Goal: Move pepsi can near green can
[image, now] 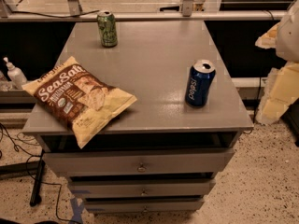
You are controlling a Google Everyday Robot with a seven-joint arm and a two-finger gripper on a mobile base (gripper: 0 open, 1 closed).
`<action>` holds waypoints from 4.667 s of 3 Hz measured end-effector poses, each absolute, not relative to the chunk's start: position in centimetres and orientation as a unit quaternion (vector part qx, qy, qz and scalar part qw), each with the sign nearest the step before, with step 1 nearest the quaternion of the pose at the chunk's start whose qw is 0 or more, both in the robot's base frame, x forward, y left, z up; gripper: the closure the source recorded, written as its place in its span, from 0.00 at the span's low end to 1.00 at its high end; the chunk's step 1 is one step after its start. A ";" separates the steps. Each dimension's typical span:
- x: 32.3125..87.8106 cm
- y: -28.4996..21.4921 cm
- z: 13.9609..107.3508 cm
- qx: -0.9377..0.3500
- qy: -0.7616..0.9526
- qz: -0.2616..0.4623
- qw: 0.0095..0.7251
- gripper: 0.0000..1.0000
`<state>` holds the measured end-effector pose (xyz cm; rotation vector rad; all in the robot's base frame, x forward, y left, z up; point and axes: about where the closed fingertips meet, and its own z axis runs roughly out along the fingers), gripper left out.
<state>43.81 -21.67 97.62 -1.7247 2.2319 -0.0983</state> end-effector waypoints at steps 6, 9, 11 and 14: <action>52.2 -20.6 89.4 -0.539 0.760 0.153 0.329 0.00; 56.3 -16.4 87.7 -0.415 0.711 0.329 0.462 0.00; 56.3 -15.5 88.1 -0.408 0.656 0.363 0.521 0.36; 57.8 -15.4 90.0 -0.411 0.618 0.355 0.569 1.00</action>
Offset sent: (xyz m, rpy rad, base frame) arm 0.0043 -0.0015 -0.0031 0.0371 -0.0093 0.0190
